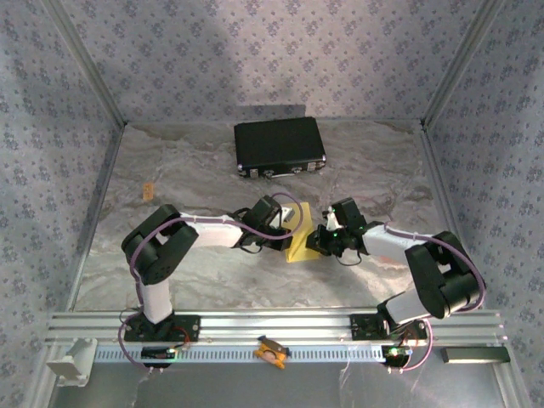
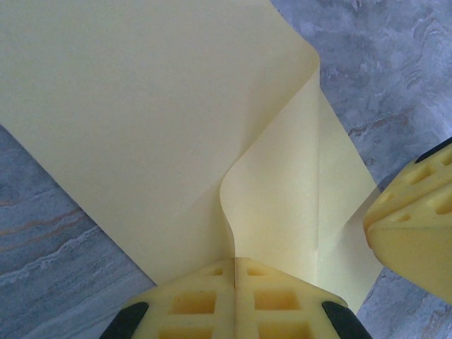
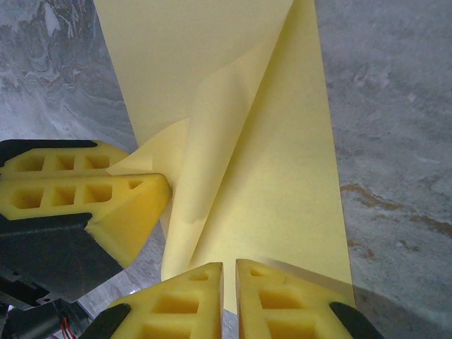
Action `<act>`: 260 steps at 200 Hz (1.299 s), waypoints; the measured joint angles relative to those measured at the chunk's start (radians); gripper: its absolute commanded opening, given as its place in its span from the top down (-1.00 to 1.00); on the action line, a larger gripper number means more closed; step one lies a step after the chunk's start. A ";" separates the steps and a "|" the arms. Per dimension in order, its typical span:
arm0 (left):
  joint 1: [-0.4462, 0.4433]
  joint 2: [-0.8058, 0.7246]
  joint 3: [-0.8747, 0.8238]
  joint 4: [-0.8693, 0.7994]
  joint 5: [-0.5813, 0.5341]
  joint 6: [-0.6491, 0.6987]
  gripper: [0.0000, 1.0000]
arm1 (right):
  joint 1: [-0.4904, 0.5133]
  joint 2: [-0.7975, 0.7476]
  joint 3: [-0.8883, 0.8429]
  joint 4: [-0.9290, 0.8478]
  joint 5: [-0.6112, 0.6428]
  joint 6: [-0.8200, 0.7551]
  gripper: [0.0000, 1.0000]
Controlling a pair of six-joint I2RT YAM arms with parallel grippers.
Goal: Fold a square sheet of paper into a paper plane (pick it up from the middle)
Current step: Fold the triangle a second time at the center of the table.
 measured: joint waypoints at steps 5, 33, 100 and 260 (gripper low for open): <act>0.000 0.000 0.000 0.000 0.000 0.000 0.90 | 0.000 0.000 0.001 -0.002 0.000 0.000 0.74; 0.000 0.000 0.000 0.000 0.000 0.000 0.90 | 0.008 -0.018 0.006 -0.022 0.067 0.020 0.75; 0.000 0.000 0.000 0.000 0.003 0.000 0.90 | 0.011 -0.066 0.000 -0.029 0.107 0.053 0.83; 0.000 0.000 0.000 0.001 0.011 -0.007 0.90 | 0.062 0.010 -0.010 0.051 0.076 0.130 0.92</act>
